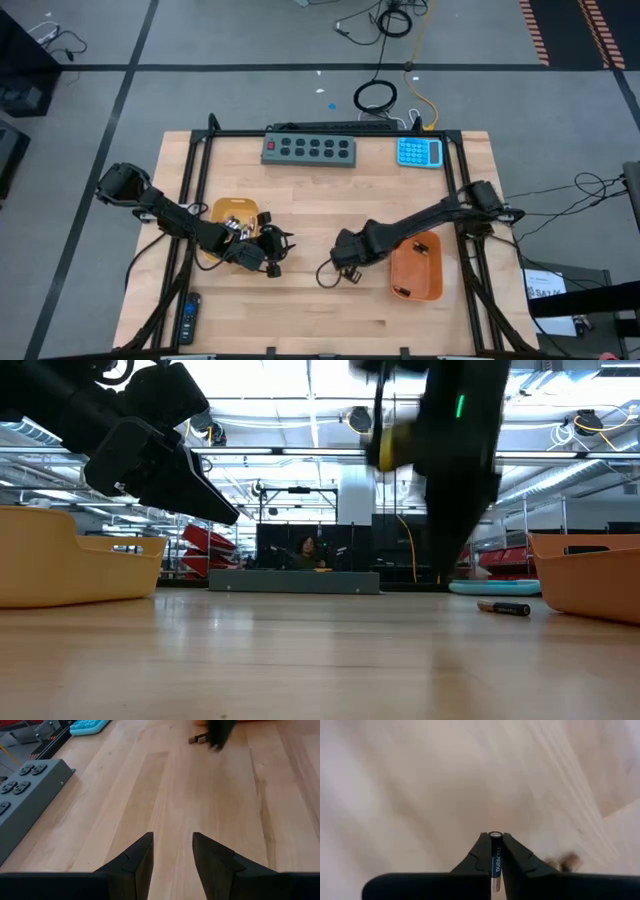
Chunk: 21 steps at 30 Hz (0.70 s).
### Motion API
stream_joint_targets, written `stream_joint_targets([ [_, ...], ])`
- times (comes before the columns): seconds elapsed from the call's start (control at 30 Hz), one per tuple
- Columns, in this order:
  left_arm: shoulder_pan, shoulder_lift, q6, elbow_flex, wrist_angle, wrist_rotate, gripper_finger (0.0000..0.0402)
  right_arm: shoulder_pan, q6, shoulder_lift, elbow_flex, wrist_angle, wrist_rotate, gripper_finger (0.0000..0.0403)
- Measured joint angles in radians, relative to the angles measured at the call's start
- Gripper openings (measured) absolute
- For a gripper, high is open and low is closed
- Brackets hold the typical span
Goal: Sort batteries
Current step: Put the black battery into the orange bin
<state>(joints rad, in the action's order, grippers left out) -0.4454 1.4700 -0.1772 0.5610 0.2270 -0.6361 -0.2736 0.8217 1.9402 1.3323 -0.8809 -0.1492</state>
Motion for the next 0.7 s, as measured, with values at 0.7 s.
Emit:
stream_joint_targets([
  [0.7, -0.028, 0.0, -0.026, 0.0, 0.037, 0.003, 0.0146, -0.324, 0.569, -0.156, 0.017, -0.391, -0.288, 0.0001],
])
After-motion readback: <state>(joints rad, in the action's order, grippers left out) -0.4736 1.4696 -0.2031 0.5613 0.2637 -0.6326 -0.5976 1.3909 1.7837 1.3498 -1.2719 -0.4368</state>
